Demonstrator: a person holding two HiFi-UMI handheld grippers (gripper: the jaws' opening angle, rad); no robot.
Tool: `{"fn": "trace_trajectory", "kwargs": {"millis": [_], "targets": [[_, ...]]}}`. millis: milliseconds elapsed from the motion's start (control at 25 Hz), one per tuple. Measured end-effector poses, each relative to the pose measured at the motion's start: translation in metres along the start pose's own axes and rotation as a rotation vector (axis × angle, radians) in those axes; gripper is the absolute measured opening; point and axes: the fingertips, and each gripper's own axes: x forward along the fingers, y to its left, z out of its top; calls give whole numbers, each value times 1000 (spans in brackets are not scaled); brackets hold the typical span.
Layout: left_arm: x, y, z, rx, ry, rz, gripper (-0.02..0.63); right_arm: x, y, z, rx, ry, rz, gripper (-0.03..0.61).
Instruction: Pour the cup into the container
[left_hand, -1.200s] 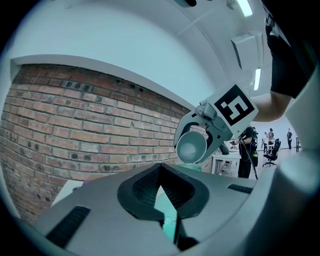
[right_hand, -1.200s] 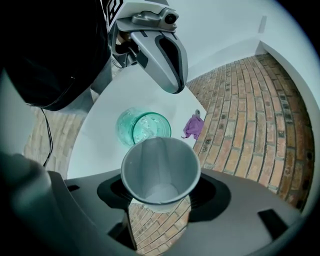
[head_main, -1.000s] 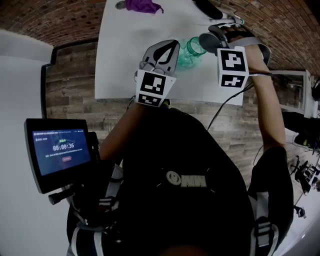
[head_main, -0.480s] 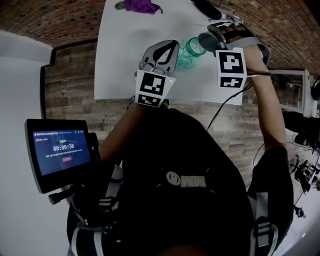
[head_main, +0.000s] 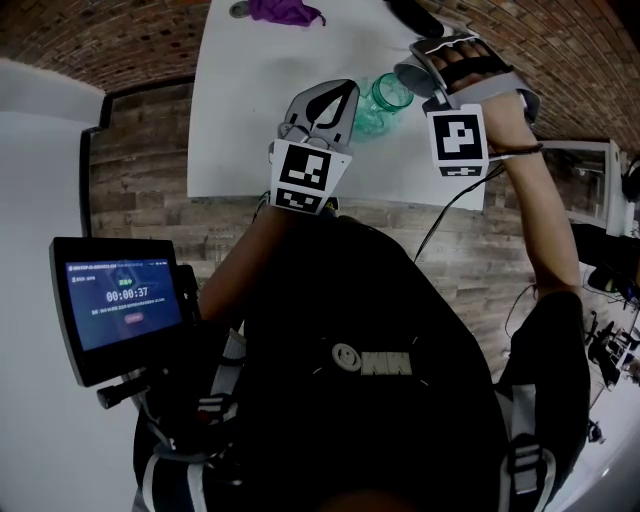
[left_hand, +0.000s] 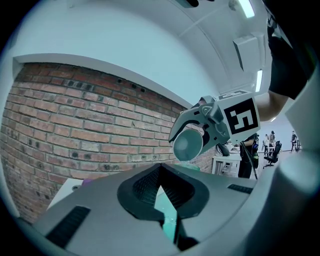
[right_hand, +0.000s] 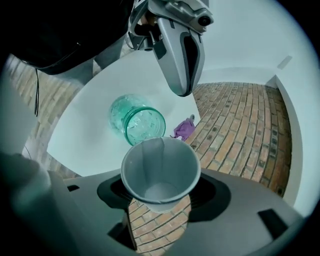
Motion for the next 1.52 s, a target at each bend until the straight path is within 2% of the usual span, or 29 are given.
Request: {"fn": "trace_trajectory", "kwargs": {"millis": [360, 480, 560, 920, 1360, 1520], "targets": [[2, 2, 2, 6, 0, 9, 3, 2, -2, 3, -66, -8, -27, 291], [2, 3, 2, 7, 1, 11, 3, 1, -3, 6, -42, -27, -22, 291], [2, 2, 2, 7, 4, 10, 3, 2, -1, 8, 15, -60, -6, 291], [0, 5, -2, 8, 26, 12, 3, 7, 8, 5, 343, -167, 14, 291], [7, -6, -3, 22, 67, -4, 3, 5, 20, -12, 1031, -446, -32, 291], [13, -18, -10, 21, 89, 0, 3, 16, 51, -24, 1300, -551, -41, 291]]}}
